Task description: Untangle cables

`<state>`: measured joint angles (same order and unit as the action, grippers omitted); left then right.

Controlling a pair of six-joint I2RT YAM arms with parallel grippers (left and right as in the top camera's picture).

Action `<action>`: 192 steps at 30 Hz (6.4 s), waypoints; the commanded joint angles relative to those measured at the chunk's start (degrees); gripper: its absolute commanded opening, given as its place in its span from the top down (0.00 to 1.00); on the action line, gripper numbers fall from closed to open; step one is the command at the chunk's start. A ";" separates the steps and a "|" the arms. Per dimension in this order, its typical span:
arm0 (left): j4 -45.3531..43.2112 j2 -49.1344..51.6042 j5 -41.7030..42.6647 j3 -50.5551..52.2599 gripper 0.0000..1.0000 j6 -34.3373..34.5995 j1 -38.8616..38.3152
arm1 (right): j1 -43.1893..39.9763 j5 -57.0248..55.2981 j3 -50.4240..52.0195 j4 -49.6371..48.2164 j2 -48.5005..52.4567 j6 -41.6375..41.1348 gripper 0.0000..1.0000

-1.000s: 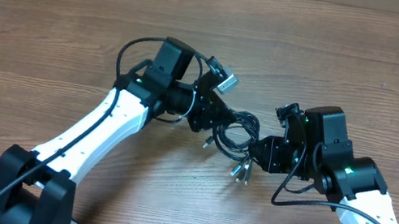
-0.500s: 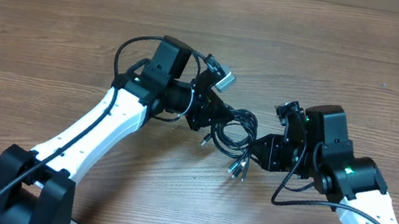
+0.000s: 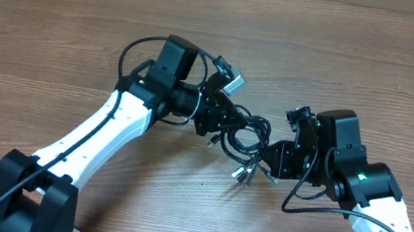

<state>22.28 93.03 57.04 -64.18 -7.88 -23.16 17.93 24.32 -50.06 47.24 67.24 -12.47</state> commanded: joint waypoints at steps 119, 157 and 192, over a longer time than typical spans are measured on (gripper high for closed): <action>12.55 -0.52 -32.65 -0.94 0.96 7.89 -4.55 | 8.09 -14.58 -0.59 -3.28 0.94 -4.00 0.88; 15.34 -1.22 -63.76 -4.22 0.67 10.62 -6.60 | 8.09 -15.69 -0.59 -2.34 0.92 -4.02 0.93; -3.10 12.96 -43.43 -4.22 0.28 -8.33 17.25 | 8.09 -16.06 -0.59 -1.92 0.94 -4.00 0.84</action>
<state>19.55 104.03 10.15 -67.33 -8.99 -6.24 25.91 8.58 -49.91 45.56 68.05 -16.47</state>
